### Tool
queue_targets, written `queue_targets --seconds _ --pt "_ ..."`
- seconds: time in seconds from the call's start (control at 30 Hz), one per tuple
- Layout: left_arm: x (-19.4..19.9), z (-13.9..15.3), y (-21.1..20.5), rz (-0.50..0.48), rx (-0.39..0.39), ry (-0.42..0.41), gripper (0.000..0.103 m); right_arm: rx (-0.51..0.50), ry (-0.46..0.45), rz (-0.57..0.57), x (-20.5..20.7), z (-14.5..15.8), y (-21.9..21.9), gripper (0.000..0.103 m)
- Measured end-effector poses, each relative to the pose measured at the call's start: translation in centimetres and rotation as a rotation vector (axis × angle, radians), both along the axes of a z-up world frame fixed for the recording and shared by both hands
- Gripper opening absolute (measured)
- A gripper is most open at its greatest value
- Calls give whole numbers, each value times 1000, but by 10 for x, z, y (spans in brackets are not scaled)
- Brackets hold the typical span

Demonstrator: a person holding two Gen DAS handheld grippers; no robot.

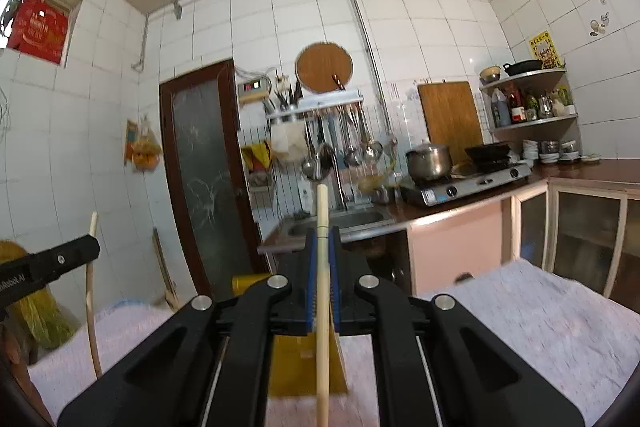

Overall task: Organize utensils
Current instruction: 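Lift the chopsticks with both grippers and carry them over the caddy, then open both grippers to release the chopsticks into the caddy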

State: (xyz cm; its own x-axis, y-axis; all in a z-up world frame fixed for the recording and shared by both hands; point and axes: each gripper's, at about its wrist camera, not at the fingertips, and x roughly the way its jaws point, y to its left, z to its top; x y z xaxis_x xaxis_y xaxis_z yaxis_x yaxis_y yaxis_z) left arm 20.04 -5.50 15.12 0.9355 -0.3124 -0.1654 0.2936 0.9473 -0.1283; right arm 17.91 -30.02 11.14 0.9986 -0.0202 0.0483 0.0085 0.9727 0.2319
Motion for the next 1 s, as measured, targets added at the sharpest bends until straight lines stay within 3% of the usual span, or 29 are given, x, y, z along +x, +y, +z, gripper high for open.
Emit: queue_targets --seconds 0.27,0.47,0.6,1.0 --pt "52 23 -23 21 -42 -139 4 30 -100 21 61 31 1 6" --pt "98 21 -43 69 -49 -192 4 41 -145 33 99 39 1 6" --pt "121 14 -56 97 -30 -219 4 -8 -182 20 116 40 9 6" --pt "165 -28 -62 147 -23 -164 4 -24 -117 32 163 6 8 6"
